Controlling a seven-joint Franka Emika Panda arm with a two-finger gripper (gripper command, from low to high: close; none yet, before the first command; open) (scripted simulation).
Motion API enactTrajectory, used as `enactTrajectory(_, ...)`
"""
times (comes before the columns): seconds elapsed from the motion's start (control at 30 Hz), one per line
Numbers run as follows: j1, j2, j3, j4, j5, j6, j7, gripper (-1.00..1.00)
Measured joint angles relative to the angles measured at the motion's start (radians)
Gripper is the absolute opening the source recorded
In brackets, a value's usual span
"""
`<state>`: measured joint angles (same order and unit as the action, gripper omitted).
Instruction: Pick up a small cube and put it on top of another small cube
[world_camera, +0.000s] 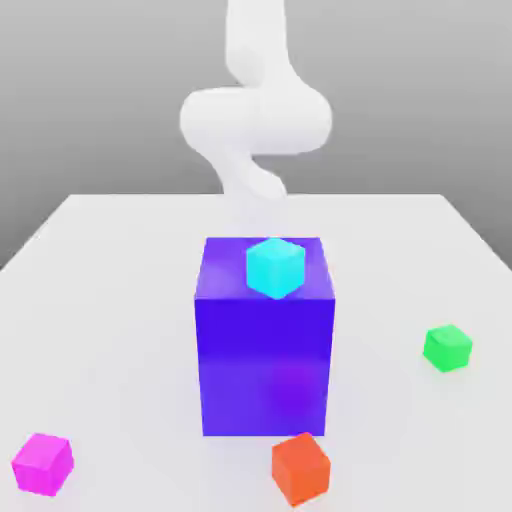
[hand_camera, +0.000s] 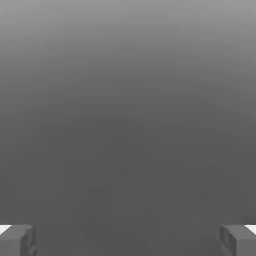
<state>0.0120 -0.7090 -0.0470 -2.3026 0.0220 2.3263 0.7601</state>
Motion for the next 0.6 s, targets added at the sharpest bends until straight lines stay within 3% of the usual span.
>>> enactTrajectory(0.6,-0.005,0.659,-0.275,-0.018,0.228,0.188,-0.338,0.0)
